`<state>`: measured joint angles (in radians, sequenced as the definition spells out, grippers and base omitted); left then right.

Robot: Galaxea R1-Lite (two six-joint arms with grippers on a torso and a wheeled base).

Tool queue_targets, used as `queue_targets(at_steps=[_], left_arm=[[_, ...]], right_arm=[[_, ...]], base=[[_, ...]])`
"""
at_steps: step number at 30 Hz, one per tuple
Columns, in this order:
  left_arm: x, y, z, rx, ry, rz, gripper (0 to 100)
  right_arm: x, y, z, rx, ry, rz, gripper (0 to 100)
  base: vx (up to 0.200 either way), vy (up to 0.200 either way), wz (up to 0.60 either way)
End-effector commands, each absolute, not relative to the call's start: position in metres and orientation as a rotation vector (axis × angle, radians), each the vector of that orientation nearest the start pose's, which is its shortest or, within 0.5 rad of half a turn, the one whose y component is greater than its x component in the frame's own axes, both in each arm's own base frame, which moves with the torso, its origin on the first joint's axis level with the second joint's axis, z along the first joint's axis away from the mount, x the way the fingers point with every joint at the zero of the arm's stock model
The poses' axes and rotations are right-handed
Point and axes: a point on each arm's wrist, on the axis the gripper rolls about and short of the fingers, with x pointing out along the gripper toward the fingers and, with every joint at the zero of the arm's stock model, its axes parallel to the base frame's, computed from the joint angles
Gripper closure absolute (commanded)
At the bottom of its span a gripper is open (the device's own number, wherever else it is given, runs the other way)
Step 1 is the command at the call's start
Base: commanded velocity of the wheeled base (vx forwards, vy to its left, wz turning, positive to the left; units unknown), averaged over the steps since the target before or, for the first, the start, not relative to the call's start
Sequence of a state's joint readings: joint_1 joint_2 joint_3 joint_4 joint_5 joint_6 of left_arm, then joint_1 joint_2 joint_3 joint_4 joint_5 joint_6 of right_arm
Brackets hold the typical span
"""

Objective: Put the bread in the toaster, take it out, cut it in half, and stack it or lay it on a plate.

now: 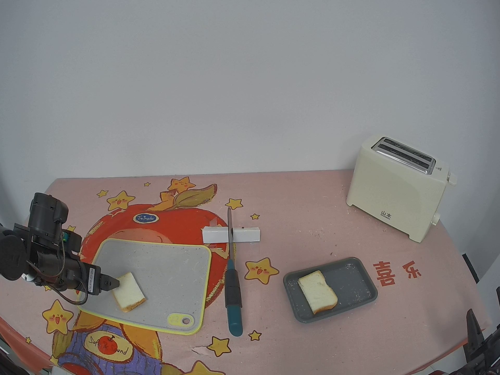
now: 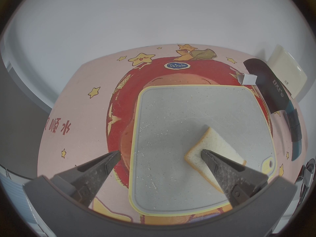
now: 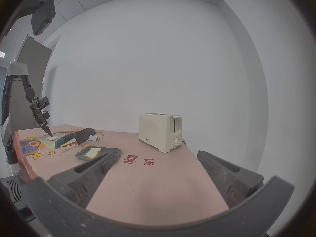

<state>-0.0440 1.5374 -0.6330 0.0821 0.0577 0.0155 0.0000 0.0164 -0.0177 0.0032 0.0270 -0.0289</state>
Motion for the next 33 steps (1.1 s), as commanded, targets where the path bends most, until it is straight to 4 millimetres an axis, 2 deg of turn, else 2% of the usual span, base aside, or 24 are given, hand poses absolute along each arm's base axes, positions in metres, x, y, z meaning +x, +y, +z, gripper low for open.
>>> queue_targets(at_steps=[1,14,15,33], left_arm=[[0.2158,-0.0076,0.1196,0.065,1.004,0.009,0],[0.2191,-0.0078,0.1179,0.071,1.008,0.017,0],[0.2188,-0.0078,0.1176,0.071,1.010,0.017,100],[0.2178,-0.0090,0.1215,0.065,0.993,0.007,100]], right_arm=[[-0.0220,0.0006,0.0759,-0.029,0.013,0.028,0],[-0.0220,0.0006,0.0759,-0.029,0.013,0.028,0],[-0.0220,0.0006,0.0759,-0.029,0.013,0.028,0],[-0.0220,0.0006,0.0759,-0.029,0.013,0.028,0]], base=[[0.000,0.000,0.00],[0.000,0.000,0.00],[0.000,0.000,0.00],[0.000,0.000,0.00]])
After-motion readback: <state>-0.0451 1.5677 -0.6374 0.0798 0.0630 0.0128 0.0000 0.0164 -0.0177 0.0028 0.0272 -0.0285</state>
